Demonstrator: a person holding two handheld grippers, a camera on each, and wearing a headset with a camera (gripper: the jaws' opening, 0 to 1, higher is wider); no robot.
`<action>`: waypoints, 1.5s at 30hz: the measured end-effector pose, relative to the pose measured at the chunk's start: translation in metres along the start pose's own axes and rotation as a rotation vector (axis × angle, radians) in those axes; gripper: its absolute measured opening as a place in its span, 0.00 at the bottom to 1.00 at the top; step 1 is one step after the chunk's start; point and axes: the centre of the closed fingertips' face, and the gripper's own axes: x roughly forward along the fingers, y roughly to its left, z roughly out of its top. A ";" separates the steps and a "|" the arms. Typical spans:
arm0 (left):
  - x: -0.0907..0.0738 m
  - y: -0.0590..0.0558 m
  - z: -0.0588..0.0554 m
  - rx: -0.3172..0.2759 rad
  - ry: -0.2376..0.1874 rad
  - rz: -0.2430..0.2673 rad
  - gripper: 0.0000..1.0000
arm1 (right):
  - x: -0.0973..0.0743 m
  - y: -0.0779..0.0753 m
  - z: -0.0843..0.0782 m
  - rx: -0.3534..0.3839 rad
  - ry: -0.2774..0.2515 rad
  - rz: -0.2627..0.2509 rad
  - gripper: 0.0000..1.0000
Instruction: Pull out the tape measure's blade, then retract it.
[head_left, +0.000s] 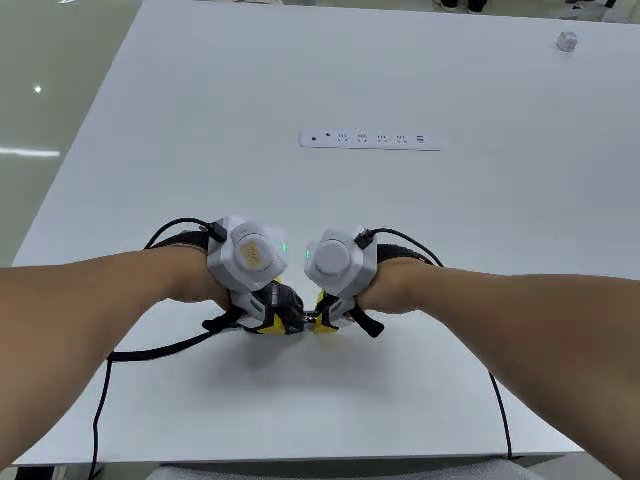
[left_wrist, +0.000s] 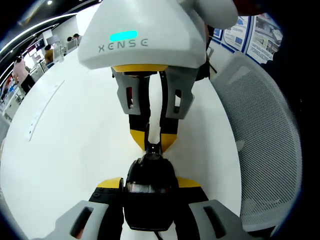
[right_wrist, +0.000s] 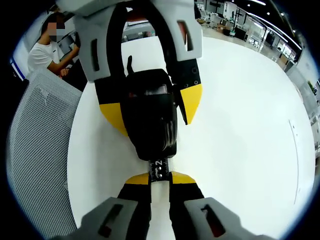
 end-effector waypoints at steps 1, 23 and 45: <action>0.000 0.000 0.000 0.000 0.000 -0.001 0.35 | 0.000 0.000 0.000 -0.001 0.002 0.000 0.11; 0.000 0.000 0.001 -0.006 0.001 0.001 0.35 | -0.006 -0.001 -0.010 0.005 0.030 -0.002 0.11; 0.002 0.001 0.001 -0.020 0.004 0.002 0.35 | -0.012 -0.003 -0.022 0.004 0.044 -0.005 0.11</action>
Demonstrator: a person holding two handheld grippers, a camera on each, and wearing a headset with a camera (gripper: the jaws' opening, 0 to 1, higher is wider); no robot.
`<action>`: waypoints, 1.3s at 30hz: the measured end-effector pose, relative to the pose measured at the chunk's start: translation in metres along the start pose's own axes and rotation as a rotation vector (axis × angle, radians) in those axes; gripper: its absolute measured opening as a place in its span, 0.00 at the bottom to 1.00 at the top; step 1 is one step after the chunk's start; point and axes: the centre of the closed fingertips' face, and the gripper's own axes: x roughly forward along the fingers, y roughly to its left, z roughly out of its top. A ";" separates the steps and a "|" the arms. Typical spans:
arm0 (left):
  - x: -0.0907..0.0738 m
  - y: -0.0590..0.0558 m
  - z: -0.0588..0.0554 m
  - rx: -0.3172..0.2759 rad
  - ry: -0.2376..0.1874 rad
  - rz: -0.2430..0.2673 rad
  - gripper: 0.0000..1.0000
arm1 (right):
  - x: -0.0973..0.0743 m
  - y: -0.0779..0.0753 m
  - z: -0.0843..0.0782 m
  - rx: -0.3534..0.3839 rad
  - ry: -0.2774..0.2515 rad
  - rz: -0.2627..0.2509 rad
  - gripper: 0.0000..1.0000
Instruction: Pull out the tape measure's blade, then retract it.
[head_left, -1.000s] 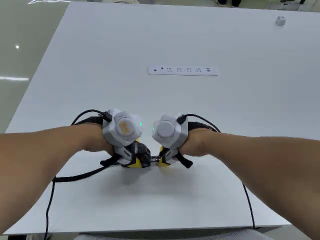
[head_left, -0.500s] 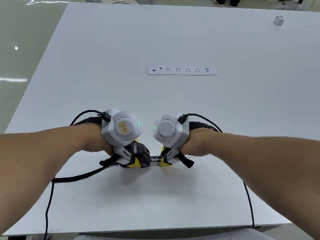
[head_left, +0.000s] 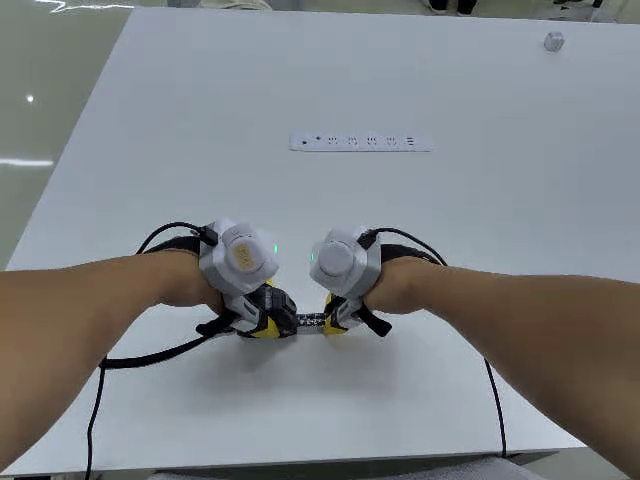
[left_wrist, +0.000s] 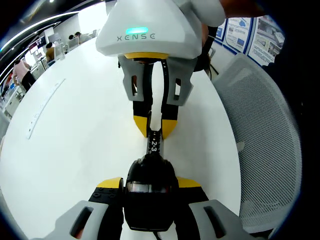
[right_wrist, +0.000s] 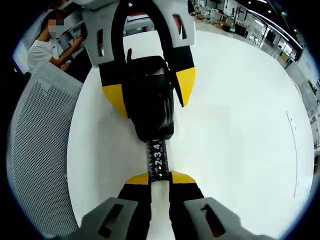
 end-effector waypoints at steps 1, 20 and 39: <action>0.000 0.000 0.000 -0.001 0.000 0.001 0.35 | 0.000 0.000 0.000 0.001 0.000 -0.001 0.11; 0.000 0.000 -0.001 0.002 0.012 0.008 0.35 | -0.006 -0.002 -0.017 0.020 0.020 -0.011 0.11; 0.000 0.000 0.000 0.000 0.009 0.013 0.35 | -0.011 -0.003 -0.027 0.032 0.037 -0.020 0.11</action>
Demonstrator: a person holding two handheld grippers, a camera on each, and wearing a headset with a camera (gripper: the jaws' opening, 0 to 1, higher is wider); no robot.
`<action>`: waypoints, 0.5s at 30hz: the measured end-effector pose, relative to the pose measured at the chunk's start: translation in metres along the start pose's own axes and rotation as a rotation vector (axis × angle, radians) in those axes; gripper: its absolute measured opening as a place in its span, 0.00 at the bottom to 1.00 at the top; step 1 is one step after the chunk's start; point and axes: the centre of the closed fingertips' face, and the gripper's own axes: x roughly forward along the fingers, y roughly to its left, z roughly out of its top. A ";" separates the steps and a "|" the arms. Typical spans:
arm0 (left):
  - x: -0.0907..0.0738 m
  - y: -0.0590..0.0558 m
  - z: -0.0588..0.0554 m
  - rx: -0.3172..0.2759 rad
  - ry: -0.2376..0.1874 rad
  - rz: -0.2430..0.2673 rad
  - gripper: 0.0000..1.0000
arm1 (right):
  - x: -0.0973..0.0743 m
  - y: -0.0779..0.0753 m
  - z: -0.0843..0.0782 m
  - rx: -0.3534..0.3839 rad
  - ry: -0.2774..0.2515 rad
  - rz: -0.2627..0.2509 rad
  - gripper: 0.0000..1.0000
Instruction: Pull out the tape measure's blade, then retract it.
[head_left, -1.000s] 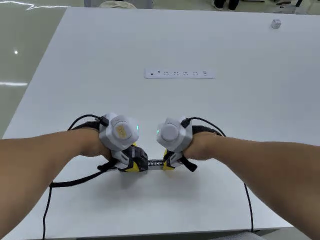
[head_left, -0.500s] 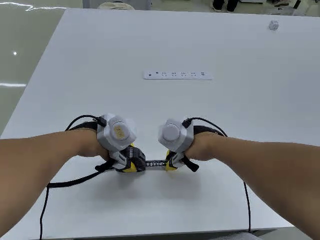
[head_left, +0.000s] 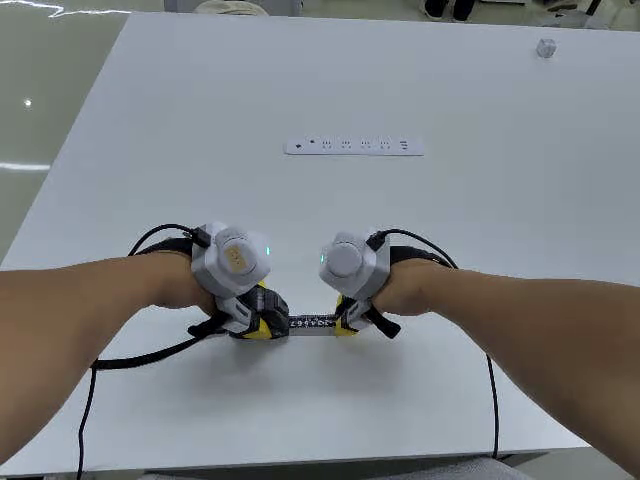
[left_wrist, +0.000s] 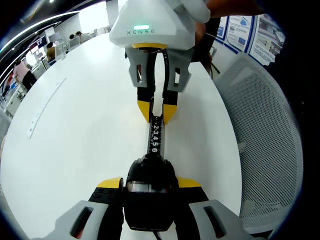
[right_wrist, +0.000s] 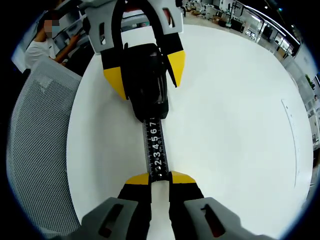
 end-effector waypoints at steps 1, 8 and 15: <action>0.000 0.000 0.000 0.000 0.000 0.000 0.35 | 0.000 0.000 0.000 0.001 0.000 0.000 0.11; 0.000 0.000 0.000 -0.003 0.001 -0.001 0.35 | -0.002 -0.001 -0.003 0.011 -0.005 -0.002 0.11; 0.000 0.000 0.000 -0.004 0.000 -0.001 0.35 | -0.005 -0.001 -0.007 0.020 -0.008 -0.004 0.11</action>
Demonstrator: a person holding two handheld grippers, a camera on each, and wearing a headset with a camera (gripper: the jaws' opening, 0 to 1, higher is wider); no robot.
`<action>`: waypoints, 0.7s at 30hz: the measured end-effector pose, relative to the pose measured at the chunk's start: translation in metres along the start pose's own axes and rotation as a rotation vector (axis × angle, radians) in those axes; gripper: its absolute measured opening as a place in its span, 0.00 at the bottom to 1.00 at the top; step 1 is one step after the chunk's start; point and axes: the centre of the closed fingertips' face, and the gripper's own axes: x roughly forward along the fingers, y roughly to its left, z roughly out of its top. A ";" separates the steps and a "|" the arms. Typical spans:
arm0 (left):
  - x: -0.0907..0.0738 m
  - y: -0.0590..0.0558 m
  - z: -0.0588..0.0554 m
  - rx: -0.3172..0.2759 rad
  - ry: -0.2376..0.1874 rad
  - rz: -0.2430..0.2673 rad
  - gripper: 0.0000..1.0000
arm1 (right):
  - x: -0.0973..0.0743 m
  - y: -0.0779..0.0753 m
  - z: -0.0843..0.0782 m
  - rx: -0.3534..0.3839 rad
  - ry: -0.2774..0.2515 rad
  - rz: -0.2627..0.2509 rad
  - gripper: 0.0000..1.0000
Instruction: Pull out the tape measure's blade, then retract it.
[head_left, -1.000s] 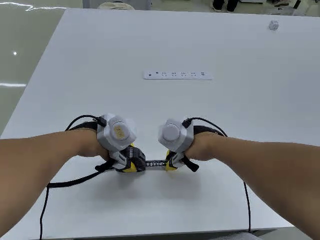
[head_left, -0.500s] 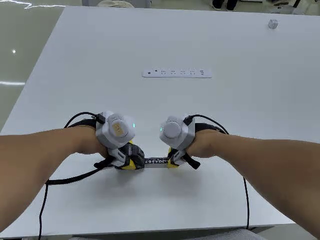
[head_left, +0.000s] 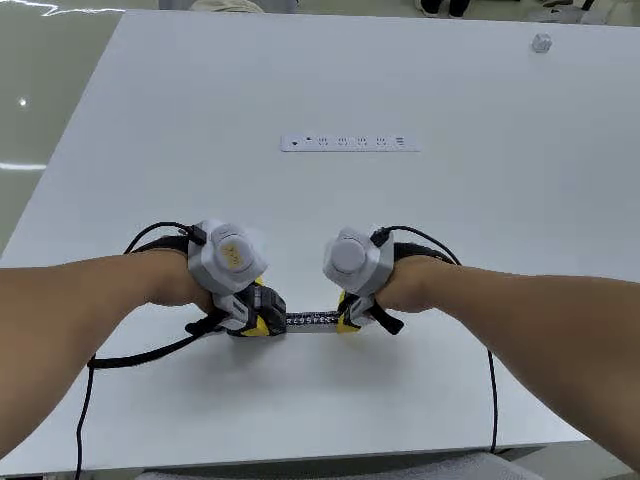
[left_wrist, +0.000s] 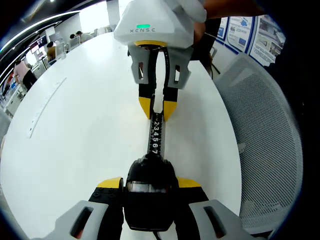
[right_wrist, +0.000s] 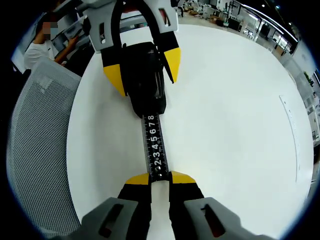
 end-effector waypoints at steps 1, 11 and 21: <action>0.000 0.000 0.000 0.000 0.001 0.000 0.35 | 0.000 0.000 -0.001 0.003 0.000 0.000 0.11; 0.000 0.000 0.000 -0.002 0.000 0.002 0.35 | -0.001 -0.001 -0.006 0.012 0.005 -0.003 0.11; 0.000 -0.001 -0.001 0.000 0.006 0.001 0.35 | -0.002 -0.001 -0.012 0.024 0.003 -0.009 0.11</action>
